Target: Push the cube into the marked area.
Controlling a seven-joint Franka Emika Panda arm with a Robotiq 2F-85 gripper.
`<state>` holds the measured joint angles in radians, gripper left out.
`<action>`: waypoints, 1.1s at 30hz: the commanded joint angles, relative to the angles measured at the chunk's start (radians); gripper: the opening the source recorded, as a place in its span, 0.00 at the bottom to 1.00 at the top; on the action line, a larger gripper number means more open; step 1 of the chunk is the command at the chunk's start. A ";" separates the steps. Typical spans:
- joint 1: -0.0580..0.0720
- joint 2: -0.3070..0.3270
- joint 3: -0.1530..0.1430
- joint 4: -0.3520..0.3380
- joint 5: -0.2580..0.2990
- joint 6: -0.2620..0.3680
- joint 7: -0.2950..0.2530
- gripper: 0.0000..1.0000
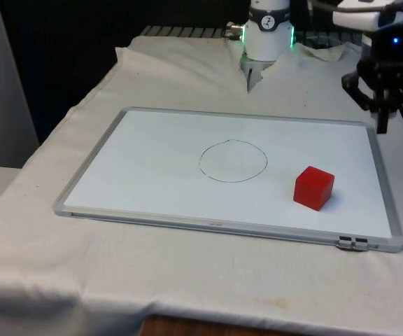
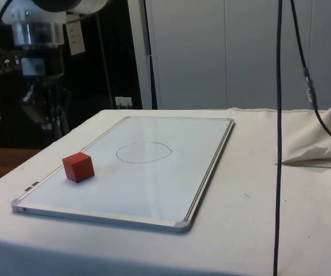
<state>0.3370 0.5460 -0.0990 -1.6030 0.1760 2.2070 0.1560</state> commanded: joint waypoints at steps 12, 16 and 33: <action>0.000 0.136 0.014 0.115 0.031 0.033 0.007 0.00; -0.001 0.198 0.026 0.171 0.048 0.042 0.013 0.00; -0.004 0.289 0.004 0.188 0.038 0.090 0.034 0.00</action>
<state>0.3310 0.8320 -0.0910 -1.4180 0.2140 2.2890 0.1830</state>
